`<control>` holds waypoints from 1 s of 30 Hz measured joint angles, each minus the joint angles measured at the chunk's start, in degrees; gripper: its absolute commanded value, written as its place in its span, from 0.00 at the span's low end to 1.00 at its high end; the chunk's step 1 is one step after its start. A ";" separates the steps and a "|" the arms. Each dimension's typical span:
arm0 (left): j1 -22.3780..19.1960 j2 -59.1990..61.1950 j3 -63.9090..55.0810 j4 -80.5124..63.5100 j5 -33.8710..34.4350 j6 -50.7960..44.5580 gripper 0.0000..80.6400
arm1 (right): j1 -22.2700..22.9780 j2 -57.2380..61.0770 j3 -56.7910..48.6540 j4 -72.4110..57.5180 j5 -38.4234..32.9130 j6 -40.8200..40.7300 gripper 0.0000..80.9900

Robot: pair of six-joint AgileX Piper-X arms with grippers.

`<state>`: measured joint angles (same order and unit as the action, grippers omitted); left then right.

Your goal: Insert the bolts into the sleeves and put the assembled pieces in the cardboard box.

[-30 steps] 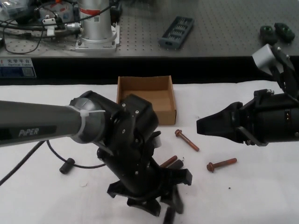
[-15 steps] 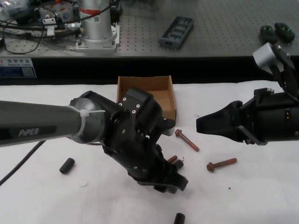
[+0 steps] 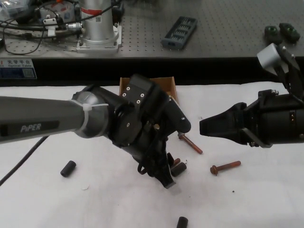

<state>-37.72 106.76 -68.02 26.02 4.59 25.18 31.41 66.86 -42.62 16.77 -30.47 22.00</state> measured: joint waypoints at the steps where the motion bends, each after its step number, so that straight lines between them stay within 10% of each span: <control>1: 0.15 0.23 -0.30 -0.14 -0.34 1.09 0.48 | 0.00 0.00 0.00 0.00 0.00 0.00 0.26; 12: 0.18 5.85 -4.88 1.12 -0.90 3.33 0.48 | 0.00 0.00 0.00 0.00 0.00 0.00 0.26; 25: 0.18 7.75 -7.37 10.27 -2.52 3.33 0.00 | 0.00 0.00 0.00 0.00 0.00 0.00 0.26; 30: 0.18 6.45 -7.26 13.95 -6.80 3.56 0.01 | 0.00 0.00 0.00 0.00 0.00 0.00 0.26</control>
<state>-37.55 113.21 -75.28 39.97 -2.22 28.74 31.41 66.86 -42.62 16.77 -30.47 22.00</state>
